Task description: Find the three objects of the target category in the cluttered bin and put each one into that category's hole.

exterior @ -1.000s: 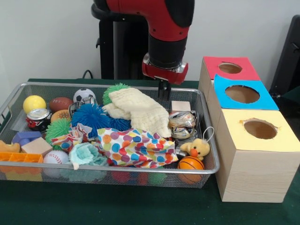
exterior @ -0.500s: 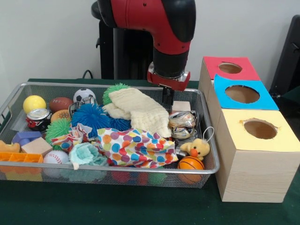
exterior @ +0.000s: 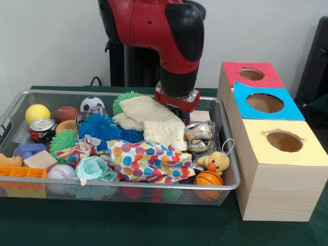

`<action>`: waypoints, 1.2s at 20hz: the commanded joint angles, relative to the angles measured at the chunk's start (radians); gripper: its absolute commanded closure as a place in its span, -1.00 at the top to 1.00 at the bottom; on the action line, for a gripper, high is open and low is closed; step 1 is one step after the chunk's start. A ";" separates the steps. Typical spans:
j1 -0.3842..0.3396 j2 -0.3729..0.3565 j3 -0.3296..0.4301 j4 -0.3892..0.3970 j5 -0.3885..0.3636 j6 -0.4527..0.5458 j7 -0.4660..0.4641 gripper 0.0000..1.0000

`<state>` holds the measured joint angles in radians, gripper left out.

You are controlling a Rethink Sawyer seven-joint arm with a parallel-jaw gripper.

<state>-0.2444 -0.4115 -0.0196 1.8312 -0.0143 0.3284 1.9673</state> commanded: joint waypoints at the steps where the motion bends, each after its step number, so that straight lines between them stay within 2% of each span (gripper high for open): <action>1: -0.044 0.172 0.019 -0.112 -0.013 -0.173 0.121 -1.00; 5: -0.078 0.171 0.005 -0.188 -0.019 -0.188 0.089 -1.00; 10: -0.116 0.188 0.003 -0.285 -0.028 -0.127 0.036 -1.00; 15: -0.133 0.178 -0.010 -0.331 -0.027 -0.093 0.043 -1.00; 18: -0.141 0.188 -0.011 -0.388 -0.047 -0.059 0.020 -1.00; 24: -0.130 0.199 -0.040 -0.475 -0.082 -0.086 0.051 -1.00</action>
<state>-0.2937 -0.3316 0.0077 1.6866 -0.0162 0.5656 1.9673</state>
